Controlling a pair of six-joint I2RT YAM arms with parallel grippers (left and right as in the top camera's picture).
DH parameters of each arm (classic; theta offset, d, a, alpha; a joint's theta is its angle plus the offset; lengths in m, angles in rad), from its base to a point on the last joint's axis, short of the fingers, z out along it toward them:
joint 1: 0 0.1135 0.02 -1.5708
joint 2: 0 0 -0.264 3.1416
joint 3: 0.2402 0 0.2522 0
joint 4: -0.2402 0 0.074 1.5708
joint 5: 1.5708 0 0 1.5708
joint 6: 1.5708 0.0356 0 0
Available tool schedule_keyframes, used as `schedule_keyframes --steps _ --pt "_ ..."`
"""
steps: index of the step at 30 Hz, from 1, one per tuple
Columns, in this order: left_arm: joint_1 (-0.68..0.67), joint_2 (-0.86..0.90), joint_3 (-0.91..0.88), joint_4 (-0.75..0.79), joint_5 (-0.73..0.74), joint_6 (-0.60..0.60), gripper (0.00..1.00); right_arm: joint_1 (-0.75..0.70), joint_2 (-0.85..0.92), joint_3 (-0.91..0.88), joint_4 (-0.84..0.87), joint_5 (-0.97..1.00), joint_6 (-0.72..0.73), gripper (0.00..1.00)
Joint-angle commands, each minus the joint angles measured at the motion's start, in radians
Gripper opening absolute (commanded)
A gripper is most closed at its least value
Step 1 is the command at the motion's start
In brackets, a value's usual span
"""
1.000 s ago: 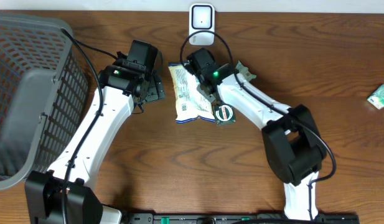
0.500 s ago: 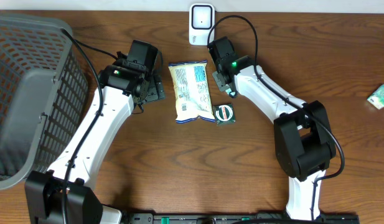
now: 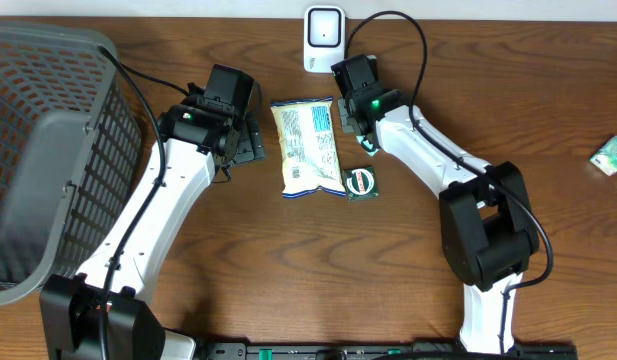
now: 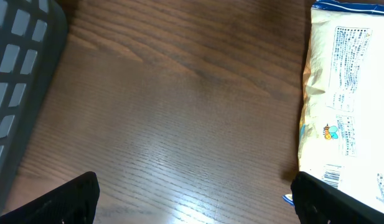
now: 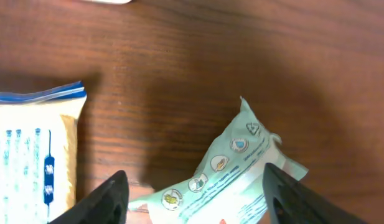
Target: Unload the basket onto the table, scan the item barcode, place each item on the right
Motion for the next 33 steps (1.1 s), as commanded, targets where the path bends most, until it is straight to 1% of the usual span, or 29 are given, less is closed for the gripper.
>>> schedule_keyframes --steps 1,5,9,13,18,20,22,23,26,33 --pt "0.002 -0.009 0.005 -0.005 -0.016 0.006 0.98 0.004 0.050 0.004 -0.009 0.010 0.166 0.69" --pt "0.002 -0.009 0.005 -0.005 -0.016 0.006 0.98 0.010 0.075 0.004 -0.046 0.054 0.187 0.75" --pt "0.002 -0.009 0.005 -0.005 -0.016 0.006 0.97 0.015 0.076 0.004 -0.137 0.174 0.243 0.78" --pt "0.002 -0.009 0.005 -0.005 -0.016 0.006 0.98 0.015 0.080 -0.005 -0.153 0.175 0.265 0.79" --pt "0.002 -0.009 0.005 -0.005 -0.016 0.006 0.98 0.015 0.092 -0.021 -0.143 0.177 0.264 0.77" --pt "0.002 -0.009 0.005 -0.005 -0.016 0.006 0.98 0.015 0.092 -0.027 -0.143 0.177 0.264 0.73" --pt "0.002 -0.009 0.005 -0.005 -0.016 0.006 0.98 0.016 0.092 -0.027 -0.147 0.169 0.264 0.64" --pt "0.002 -0.009 0.005 -0.005 -0.016 0.006 0.98 0.017 0.092 -0.027 -0.148 0.160 0.264 0.63" --pt "0.002 -0.009 0.005 -0.005 -0.016 0.006 0.98 0.020 0.092 -0.039 -0.148 0.152 0.264 0.62" --pt "0.002 -0.009 0.005 -0.005 -0.016 0.006 0.98 0.017 0.092 -0.096 -0.096 0.152 0.264 0.64"
